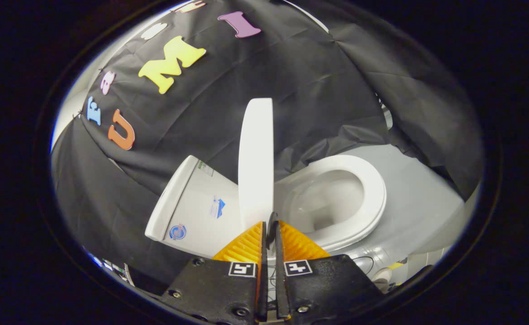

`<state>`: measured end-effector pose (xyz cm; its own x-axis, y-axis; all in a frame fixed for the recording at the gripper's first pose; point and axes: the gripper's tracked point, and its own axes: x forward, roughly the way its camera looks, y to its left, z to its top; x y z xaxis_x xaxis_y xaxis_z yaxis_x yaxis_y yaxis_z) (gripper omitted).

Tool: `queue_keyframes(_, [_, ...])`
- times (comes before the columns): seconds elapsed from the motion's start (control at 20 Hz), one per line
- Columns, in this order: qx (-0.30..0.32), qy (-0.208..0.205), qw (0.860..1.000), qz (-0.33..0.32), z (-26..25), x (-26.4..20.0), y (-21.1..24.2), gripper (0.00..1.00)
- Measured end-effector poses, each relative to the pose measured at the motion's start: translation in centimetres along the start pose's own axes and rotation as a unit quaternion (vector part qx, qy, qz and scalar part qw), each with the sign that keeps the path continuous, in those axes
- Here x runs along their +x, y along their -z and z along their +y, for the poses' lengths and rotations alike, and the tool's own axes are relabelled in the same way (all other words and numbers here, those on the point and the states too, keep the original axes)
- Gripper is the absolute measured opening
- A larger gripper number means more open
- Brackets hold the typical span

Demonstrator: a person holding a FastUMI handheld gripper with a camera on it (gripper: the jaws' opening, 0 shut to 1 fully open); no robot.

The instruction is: Open the toilet lid.

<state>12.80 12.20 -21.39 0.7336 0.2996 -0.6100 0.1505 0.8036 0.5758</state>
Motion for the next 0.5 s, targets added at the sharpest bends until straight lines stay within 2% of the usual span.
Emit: queue_keyframes(0.5, [-0.039, 0.005, 0.999, -0.003, 3.2, 0.0, 0.2, 0.1])
